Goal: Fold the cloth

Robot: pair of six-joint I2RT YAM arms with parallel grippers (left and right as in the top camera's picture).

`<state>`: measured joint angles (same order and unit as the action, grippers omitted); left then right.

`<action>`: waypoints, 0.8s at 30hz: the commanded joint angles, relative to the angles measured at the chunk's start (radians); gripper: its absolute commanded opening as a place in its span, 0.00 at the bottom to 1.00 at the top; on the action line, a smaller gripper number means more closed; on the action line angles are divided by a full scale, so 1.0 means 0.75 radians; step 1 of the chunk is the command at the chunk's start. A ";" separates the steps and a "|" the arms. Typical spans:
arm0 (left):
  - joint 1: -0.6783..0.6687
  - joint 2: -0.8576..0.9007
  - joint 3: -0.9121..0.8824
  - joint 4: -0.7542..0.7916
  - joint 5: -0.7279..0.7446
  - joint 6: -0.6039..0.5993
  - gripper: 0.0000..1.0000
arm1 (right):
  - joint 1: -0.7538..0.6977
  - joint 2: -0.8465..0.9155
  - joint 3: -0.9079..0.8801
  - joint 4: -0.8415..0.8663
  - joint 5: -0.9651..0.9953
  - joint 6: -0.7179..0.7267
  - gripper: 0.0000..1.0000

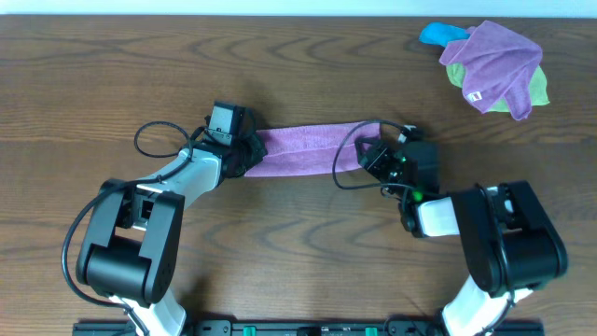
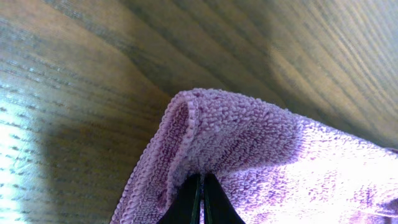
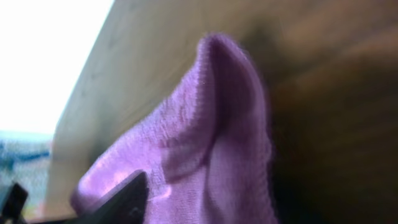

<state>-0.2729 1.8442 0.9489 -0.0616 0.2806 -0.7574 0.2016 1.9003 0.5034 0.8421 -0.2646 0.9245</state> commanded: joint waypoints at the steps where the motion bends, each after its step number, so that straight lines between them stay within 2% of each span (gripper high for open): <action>1: -0.004 0.009 0.014 -0.024 -0.023 0.028 0.06 | 0.040 0.116 -0.066 -0.093 0.115 -0.001 0.32; 5: -0.004 0.009 0.014 -0.027 -0.020 0.028 0.05 | 0.039 0.116 -0.062 -0.024 0.119 -0.111 0.05; 6: -0.004 0.009 0.014 -0.027 -0.016 0.028 0.05 | 0.039 0.115 -0.062 0.000 0.118 -0.130 0.01; 14: -0.003 0.009 0.014 -0.027 0.011 0.028 0.06 | 0.038 0.014 -0.062 0.079 0.006 -0.234 0.02; 24: -0.003 0.009 0.014 -0.027 0.011 0.028 0.06 | 0.082 -0.382 -0.061 -0.178 -0.002 -0.339 0.02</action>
<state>-0.2729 1.8442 0.9489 -0.0750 0.2852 -0.7544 0.2462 1.6695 0.4591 0.7273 -0.2657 0.7177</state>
